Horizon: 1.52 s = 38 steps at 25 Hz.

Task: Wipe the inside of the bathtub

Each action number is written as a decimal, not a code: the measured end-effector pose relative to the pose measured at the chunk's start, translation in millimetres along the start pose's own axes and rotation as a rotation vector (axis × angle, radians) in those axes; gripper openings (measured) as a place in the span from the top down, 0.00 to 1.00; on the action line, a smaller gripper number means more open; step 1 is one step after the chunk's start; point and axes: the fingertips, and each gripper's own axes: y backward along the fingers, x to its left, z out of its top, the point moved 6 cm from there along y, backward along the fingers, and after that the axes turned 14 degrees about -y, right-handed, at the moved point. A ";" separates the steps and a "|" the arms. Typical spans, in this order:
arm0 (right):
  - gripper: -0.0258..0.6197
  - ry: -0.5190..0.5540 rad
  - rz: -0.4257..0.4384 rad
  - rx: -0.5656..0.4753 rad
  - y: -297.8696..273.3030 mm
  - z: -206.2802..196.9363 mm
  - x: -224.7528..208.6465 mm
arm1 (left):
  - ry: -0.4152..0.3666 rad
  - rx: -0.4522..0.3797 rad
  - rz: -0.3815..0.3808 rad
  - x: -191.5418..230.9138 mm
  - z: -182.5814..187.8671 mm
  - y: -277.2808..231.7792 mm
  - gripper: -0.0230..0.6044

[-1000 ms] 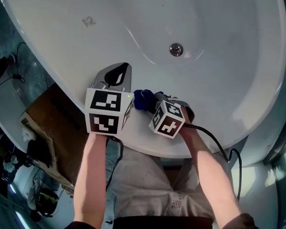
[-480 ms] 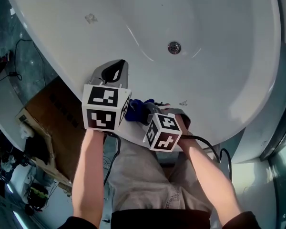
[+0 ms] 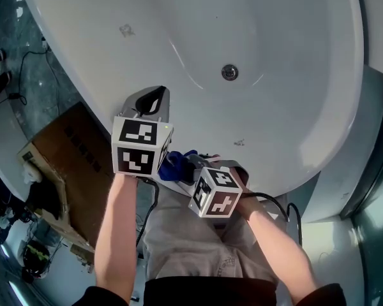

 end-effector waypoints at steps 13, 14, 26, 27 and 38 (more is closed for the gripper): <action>0.82 -0.074 0.036 -0.069 19.0 1.5 -16.8 | -0.042 0.019 -0.028 -10.6 7.9 -14.4 0.96; 0.82 -0.086 0.018 -0.079 23.0 0.5 -24.3 | -0.043 0.016 -0.029 -10.5 9.7 -15.1 0.96; 0.81 -0.194 -0.217 -0.095 82.0 -31.8 -133.8 | -0.057 0.044 -0.116 -42.4 1.9 -45.1 0.96; 0.81 -0.198 -0.232 -0.089 85.5 -35.4 -142.4 | -0.062 0.045 -0.122 -45.3 2.0 -48.2 0.96; 0.81 -0.266 -0.302 0.006 51.0 -39.4 -219.2 | 0.078 0.090 -0.157 -40.6 -17.8 -78.8 0.96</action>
